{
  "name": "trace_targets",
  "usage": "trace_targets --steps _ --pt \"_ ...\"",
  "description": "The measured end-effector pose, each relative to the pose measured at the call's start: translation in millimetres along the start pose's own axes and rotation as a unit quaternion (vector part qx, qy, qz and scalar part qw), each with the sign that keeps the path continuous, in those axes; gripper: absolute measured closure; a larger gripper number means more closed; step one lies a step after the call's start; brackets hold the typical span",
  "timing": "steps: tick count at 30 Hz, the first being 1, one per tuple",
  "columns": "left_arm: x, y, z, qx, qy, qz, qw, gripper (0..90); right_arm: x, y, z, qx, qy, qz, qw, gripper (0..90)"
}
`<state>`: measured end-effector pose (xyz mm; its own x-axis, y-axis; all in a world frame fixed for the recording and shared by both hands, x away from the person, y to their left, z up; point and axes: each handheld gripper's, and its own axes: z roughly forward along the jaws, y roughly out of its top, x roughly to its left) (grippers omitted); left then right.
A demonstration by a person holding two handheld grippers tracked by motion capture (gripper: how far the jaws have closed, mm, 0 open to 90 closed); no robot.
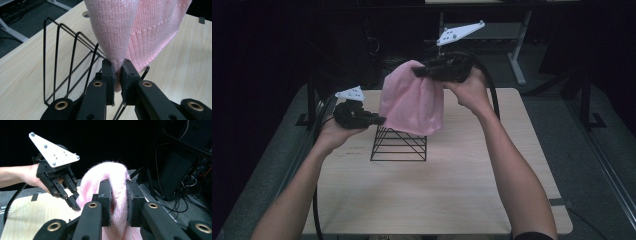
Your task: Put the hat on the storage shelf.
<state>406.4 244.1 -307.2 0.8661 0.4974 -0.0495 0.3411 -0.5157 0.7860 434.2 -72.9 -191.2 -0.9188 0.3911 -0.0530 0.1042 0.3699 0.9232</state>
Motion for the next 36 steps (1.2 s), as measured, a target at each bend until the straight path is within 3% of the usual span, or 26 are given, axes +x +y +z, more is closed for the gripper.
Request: trace_targets --steps 7,17,30,36 --pt "4.5 -10.1 -3.6 0.006 0.006 -0.01 0.9999 82.0 5.4 -3.2 9.8 0.001 0.011 -0.008 0.9999 76.2" --pt "5.9 -17.2 -11.7 0.019 0.011 -0.007 0.9997 81.9 10.8 -4.3 21.1 0.004 0.024 -0.006 0.9997 76.2" --pt "11.4 -37.9 -11.1 0.037 0.008 -0.031 0.9988 82.3 20.9 -6.3 39.4 0.034 0.036 -0.016 0.9986 76.1" --pt "11.8 -43.6 -9.3 0.045 0.006 -0.03 0.9985 83.7 24.0 -7.2 44.3 0.044 0.039 -0.02 0.9981 75.9"
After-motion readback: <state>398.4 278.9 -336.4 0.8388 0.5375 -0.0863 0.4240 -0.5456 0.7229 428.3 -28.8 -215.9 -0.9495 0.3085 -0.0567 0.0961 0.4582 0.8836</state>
